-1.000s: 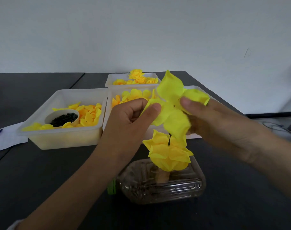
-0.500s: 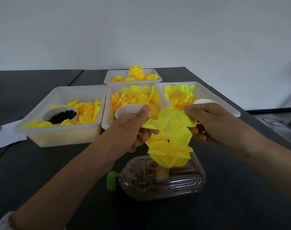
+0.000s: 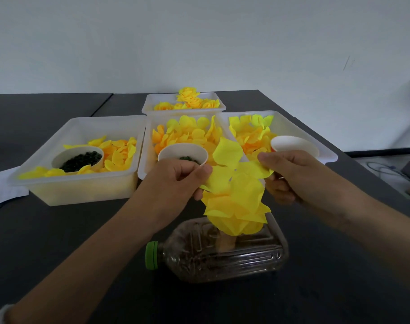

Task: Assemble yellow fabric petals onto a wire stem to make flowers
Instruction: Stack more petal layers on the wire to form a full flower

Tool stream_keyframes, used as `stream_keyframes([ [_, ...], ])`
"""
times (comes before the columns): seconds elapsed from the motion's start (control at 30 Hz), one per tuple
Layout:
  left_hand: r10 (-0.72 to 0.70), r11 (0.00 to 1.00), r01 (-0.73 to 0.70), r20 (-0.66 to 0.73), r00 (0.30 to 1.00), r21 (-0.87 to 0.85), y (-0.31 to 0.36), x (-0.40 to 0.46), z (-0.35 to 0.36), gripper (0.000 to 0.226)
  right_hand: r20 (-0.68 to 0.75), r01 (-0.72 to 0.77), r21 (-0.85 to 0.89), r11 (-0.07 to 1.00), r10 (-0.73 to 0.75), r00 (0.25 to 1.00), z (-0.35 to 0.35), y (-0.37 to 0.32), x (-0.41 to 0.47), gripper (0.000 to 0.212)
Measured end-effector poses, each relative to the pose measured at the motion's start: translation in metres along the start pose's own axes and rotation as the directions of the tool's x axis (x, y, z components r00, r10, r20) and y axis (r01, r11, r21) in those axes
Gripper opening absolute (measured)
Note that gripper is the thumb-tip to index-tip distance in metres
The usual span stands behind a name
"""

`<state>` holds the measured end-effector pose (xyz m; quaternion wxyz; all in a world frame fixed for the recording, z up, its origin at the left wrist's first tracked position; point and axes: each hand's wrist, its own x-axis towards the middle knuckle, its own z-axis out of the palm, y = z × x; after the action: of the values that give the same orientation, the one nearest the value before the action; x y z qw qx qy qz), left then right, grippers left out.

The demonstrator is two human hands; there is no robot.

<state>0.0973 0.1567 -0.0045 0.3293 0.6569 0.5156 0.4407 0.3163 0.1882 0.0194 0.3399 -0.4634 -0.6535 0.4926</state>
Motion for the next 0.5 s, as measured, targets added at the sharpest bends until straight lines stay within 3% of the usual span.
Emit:
stream_keyframes([
  [0.5, 0.080, 0.994, -0.076, -0.049, 0.996, 0.078, 0.004, 0.007, 0.006, 0.045, -0.035, 0.045, -0.077, 0.996, -0.048, 0.998, -0.006, 0.011, 0.007, 0.037],
])
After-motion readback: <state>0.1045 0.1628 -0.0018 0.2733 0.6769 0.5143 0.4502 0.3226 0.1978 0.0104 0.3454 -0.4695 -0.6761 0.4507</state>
